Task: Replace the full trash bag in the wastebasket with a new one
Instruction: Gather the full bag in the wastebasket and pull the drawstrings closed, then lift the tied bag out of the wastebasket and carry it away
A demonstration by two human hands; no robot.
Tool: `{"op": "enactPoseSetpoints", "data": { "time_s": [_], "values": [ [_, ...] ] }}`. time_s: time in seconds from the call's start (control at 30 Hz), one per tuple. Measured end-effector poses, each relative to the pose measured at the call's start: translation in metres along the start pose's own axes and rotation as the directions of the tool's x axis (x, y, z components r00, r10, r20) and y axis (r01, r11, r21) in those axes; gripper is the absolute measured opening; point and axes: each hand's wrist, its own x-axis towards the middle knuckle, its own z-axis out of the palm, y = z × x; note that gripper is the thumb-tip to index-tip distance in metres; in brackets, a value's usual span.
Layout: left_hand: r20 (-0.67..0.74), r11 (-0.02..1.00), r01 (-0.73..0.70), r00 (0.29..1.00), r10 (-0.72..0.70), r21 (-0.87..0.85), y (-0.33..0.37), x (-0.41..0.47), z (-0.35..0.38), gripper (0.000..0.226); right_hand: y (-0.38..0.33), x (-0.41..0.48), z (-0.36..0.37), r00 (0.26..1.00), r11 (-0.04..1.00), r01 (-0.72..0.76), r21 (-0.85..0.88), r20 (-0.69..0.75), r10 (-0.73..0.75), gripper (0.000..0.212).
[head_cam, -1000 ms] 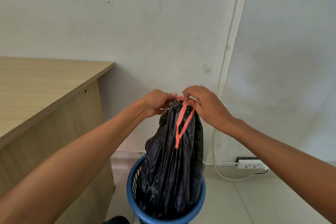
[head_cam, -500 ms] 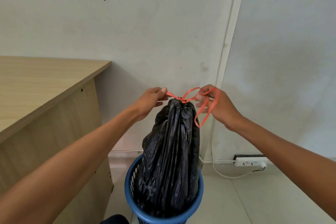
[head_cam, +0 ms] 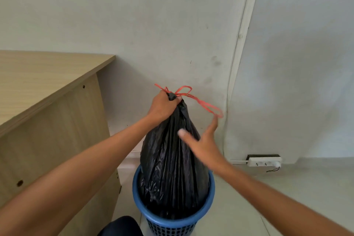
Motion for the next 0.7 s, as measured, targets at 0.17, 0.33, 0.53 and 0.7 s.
{"op": "enactPoseSetpoints", "data": {
  "time_s": [0.17,0.33,0.53,0.7],
  "values": [
    [0.228,0.977,0.071,0.973,-0.024,-0.2,0.023,-0.009,0.02,0.04,0.002,0.013,0.055,0.997,0.998,0.061,0.002,-0.038,-0.061,0.074],
    [0.379,0.987,0.072,0.925,-0.011,-0.147,-0.007,-0.023,-0.019,0.066,0.007,0.045,0.028,0.997,0.979,-0.072,0.189,-0.006,0.074,0.036],
    [0.678,0.988,0.125,0.735,-0.032,-0.089,-0.064,-0.07,0.007,0.063,0.015,0.061,0.012,0.947,0.924,-0.203,0.326,0.304,0.101,0.027],
    [0.272,0.982,-0.001,0.961,-0.051,0.189,-0.085,-0.091,0.065,0.034,0.029,0.072,0.025,0.974,0.956,-0.22,0.192,0.092,0.206,0.036]
  ]
}}
